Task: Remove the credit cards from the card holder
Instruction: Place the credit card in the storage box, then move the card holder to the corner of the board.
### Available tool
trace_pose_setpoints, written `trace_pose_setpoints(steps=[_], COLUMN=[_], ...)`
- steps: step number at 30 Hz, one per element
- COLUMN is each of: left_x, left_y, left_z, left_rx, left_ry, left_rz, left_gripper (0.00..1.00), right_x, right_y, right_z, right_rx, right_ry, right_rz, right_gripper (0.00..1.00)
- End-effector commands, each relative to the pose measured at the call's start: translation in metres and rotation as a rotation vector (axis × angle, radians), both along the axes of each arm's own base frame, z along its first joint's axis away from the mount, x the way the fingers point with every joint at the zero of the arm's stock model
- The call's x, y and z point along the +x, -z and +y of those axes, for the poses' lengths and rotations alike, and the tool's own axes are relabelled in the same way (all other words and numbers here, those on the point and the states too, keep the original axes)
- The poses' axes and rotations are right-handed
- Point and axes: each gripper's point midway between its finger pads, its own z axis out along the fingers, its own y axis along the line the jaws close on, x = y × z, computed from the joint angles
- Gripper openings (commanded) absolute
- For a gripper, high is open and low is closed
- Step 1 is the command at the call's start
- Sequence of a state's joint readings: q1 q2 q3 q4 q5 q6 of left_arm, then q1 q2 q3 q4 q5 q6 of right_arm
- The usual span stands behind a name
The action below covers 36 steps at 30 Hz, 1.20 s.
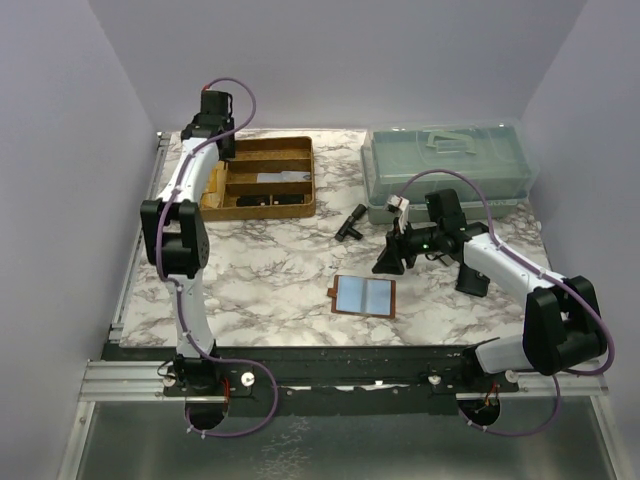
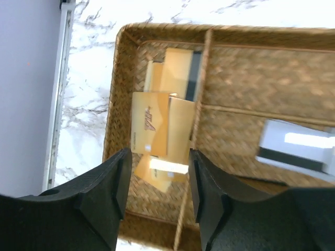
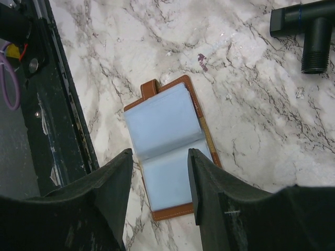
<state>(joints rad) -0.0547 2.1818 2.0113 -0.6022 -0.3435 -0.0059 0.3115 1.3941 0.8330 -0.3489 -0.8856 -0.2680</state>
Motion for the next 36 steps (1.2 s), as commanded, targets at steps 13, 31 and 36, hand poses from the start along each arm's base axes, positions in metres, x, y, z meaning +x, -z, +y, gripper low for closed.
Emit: trace_pose_setpoints(steps=[13, 31, 36], left_x=[-0.22, -0.367, -0.368], left_y=[-0.06, 0.044, 0.071], left_z=[-0.212, -0.296, -0.307], left_rx=[-0.974, -1.147, -1.088], left_ry=[0.604, 0.5, 0.455], left_rz=[-0.023, 0.058, 0.112], left_gripper=[0.64, 0.77, 0.77], right_x=[-0.021, -0.039, -0.036], right_y=[-0.023, 0.06, 0.071], right_z=[-0.002, -0.025, -0.028], right_rx=[0.057, -0.098, -0.132], right_ry=[-0.176, -0.294, -0.274], right_rz=[-0.152, -0.154, -0.141], right_gripper=[0.54, 0.31, 0.21])
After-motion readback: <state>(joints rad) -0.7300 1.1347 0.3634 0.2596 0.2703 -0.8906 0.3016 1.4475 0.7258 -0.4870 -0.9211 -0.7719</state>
